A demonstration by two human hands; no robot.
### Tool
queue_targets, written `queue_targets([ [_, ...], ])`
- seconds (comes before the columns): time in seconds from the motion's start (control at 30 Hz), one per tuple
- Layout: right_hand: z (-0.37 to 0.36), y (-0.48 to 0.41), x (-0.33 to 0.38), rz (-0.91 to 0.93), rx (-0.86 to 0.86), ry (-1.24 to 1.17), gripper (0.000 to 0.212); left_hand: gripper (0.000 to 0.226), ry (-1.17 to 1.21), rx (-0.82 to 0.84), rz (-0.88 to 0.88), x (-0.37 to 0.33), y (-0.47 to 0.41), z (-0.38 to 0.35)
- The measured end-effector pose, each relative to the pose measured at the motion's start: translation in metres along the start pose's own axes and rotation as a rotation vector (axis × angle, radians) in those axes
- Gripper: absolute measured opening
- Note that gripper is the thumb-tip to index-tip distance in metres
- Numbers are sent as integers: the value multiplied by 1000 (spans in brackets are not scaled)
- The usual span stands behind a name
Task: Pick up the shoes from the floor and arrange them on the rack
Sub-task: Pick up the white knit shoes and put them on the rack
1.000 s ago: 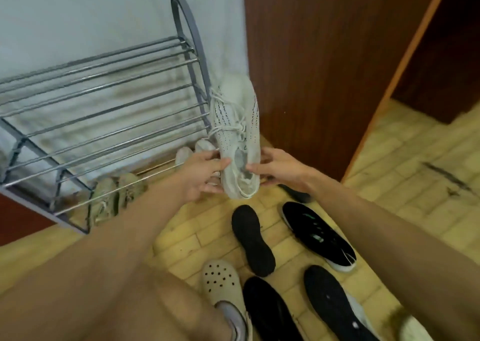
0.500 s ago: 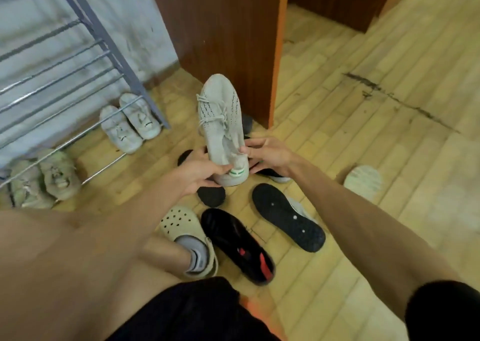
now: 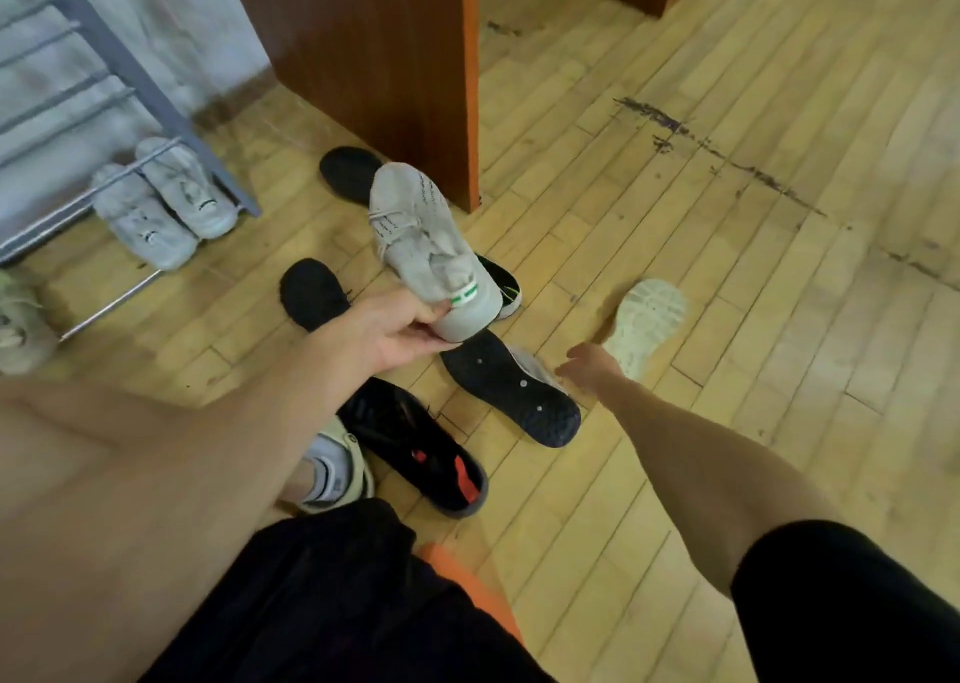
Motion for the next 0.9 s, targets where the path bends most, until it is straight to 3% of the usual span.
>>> queue_targets([
  [0.07,-29,1,-6,38,135,207,52,33,-29,-33,3,5,1,16],
  [0.23,-59,-8,-2,123,150,385,41,25,-79,-74,116,26,-7,54],
  [0.47,-50,-12,0,104,266,367,85,44,-173,-156,99,28,-19,72],
  [0.57,-33,-16,18,242,301,536,85,49,-104,-229,7,18,-19,75],
  [0.7,-3,-23,68,413,190,677,73,49,11,-299,-90,4,-15,79],
  [0.9,-3,-28,131,522,-152,715,74,60,162,-273,-64,-2,-10,96],
])
Point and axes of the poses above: each hand's wrist, its own y-axis away from the middle knuckle, its own z-axis out of the back of the hand, x = y × z, the point moved 5 cm from there along -y, towards the middle knuckle, and after that the axes turned 15 degrees about z, right-handed, at the moved point
